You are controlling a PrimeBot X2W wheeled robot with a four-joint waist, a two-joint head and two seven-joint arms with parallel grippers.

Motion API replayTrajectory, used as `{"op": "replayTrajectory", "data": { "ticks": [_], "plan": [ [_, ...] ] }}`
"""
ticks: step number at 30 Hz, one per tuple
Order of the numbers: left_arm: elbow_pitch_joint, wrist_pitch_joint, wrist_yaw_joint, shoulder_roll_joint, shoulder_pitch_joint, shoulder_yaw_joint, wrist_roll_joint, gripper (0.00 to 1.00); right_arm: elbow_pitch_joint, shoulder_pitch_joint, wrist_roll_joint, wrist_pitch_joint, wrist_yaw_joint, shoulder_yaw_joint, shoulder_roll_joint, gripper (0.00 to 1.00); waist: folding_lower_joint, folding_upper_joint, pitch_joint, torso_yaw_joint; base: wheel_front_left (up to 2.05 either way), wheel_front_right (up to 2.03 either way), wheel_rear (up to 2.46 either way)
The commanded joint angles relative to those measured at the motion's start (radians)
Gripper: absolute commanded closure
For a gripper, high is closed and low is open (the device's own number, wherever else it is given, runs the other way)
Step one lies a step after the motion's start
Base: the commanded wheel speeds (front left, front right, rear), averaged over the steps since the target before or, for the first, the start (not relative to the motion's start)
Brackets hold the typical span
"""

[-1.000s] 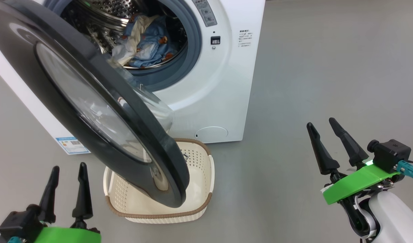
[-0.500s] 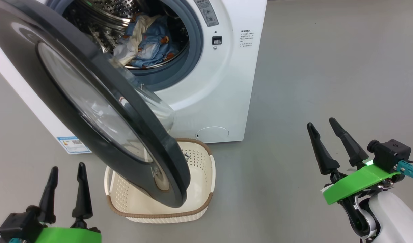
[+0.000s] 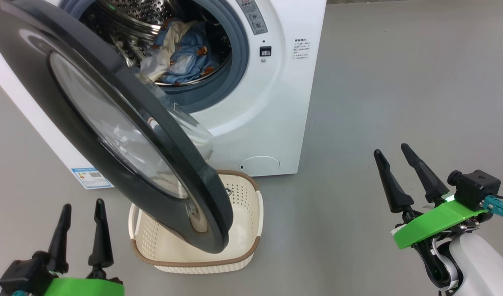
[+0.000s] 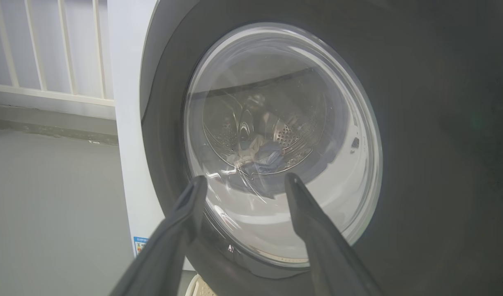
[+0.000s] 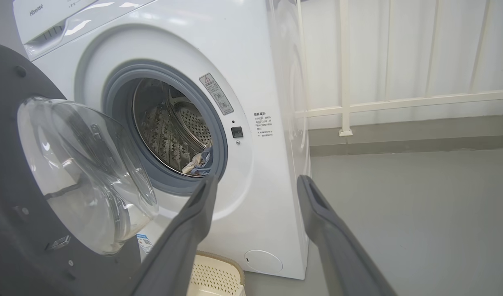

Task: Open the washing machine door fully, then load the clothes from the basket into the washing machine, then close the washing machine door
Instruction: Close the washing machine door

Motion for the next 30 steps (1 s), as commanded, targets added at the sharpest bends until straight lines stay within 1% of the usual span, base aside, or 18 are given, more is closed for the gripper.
{"op": "replayTrajectory", "data": {
  "ticks": [1, 8, 9, 10, 11, 12, 13, 14, 15, 16, 24, 30],
  "plan": [
    [-0.016, -0.007, -0.003, 0.015, -0.029, 0.035, 0.010, 0.00, -0.022, 0.001, -0.002, -0.008, 0.005, 0.014, -0.012, 0.00, 0.0000, 0.0000, -0.001, 0.001, 0.00, 0.00, 0.00],
    [-0.010, -0.007, -0.005, 0.015, -0.030, 0.034, 0.009, 0.00, -0.026, 0.004, -0.001, -0.008, 0.005, 0.013, -0.010, 0.00, 0.0000, 0.0000, -0.003, 0.010, 0.00, 0.00, 0.00],
    [-0.010, -0.007, -0.005, 0.015, -0.030, 0.033, 0.009, 0.00, -0.029, 0.004, -0.002, -0.008, 0.005, 0.013, -0.010, 0.07, 0.0000, 0.0000, -0.003, 0.013, 0.00, 0.00, 0.00],
    [-0.009, -0.007, -0.005, 0.015, -0.031, 0.032, 0.009, 0.00, -0.031, 0.004, -0.002, -0.008, 0.005, 0.013, -0.010, 0.18, 0.0000, 0.0000, -0.002, 0.017, 0.00, 0.00, 0.00],
    [-0.009, -0.007, -0.005, 0.015, -0.032, 0.032, 0.009, 0.00, -0.034, 0.003, -0.003, -0.008, 0.005, 0.012, -0.010, 0.40, 0.0000, 0.0000, -0.002, 0.021, 0.00, 0.00, 0.00],
    [-0.009, -0.007, -0.005, 0.015, -0.033, 0.032, 0.009, 0.00, -0.037, 0.003, -0.003, -0.008, 0.005, 0.012, -0.011, 0.51, 0.0000, 0.0000, -0.002, 0.026, 0.00, 0.00, 0.00],
    [-0.008, -0.007, -0.006, 0.015, -0.034, 0.031, 0.009, 0.00, -0.040, 0.003, -0.004, -0.008, 0.005, 0.012, -0.012, 0.57, 0.0000, 0.0000, -0.001, 0.032, 0.00, 0.00, 0.00],
    [-0.007, -0.007, -0.006, 0.014, -0.035, 0.031, 0.008, 0.00, -0.044, 0.002, -0.004, -0.008, 0.005, 0.013, -0.012, 0.74, 0.0000, 0.0000, -0.001, 0.038, 0.00, 0.00, 0.00],
    [-0.007, -0.007, -0.006, 0.014, -0.036, 0.030, 0.008, 0.00, -0.049, 0.001, -0.004, -0.008, 0.005, 0.016, -0.014, 0.98, 0.0000, 0.0000, -0.001, 0.044, 0.00, 0.00, 0.00],
    [-0.006, -0.007, -0.006, 0.013, -0.036, 0.030, 0.007, 0.00, -0.057, 0.000, -0.003, -0.008, 0.005, 0.017, -0.014, 1.00, 0.0000, 0.0000, -0.001, 0.051, 0.00, 0.00, 0.00],
    [0.001, -0.007, -0.006, 0.009, -0.032, 0.021, 0.001, 0.00, -0.121, -0.026, 0.002, -0.008, 0.005, 0.040, -0.021, 1.00, 0.0000, 0.0000, -0.002, 0.111, 0.00, 0.00, 0.00],
    [0.007, -0.007, -0.007, 0.008, -0.026, 0.003, -0.006, 0.00, -0.231, -0.069, 0.025, -0.008, 0.005, 0.063, -0.008, 1.00, 0.0000, 0.0000, 0.001, 0.161, 0.00, 0.00, 0.00]
  ]
}}
